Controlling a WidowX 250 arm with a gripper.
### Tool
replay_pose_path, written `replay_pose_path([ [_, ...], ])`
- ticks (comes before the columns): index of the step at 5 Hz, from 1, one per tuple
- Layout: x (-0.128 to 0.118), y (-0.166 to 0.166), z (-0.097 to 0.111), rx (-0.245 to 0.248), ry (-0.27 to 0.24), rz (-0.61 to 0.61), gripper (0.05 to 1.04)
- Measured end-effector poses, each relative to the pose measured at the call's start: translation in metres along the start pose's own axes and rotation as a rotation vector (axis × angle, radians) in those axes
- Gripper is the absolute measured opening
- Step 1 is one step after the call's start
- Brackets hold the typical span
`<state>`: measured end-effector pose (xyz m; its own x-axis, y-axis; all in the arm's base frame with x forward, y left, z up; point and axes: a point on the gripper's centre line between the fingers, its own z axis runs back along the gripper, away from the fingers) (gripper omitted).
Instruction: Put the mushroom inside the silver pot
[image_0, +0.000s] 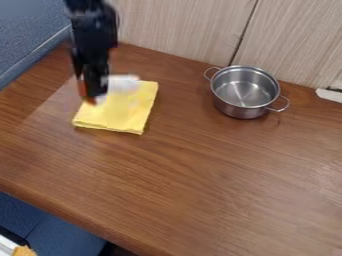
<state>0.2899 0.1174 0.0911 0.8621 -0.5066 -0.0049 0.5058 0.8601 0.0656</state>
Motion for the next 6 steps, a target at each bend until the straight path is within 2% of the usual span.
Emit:
replay_pose_path([
  [1, 0.022, -0.015, 0.026, -0.005, -0.048, -0.011, 0.577],
  [2, 0.058, -0.035, 0.043, -0.017, -0.127, -0.073, 0.577],
  [3, 0.105, -0.054, 0.034, -0.069, -0.153, -0.163, 0.578],
  [4, 0.139, -0.072, 0.028, -0.076, -0.152, -0.234, 0.577],
  [5, 0.163, -0.087, 0.014, -0.105, -0.146, -0.293, 0.577],
  [6, 0.177, -0.090, -0.005, -0.121, -0.143, -0.311, 0.576],
])
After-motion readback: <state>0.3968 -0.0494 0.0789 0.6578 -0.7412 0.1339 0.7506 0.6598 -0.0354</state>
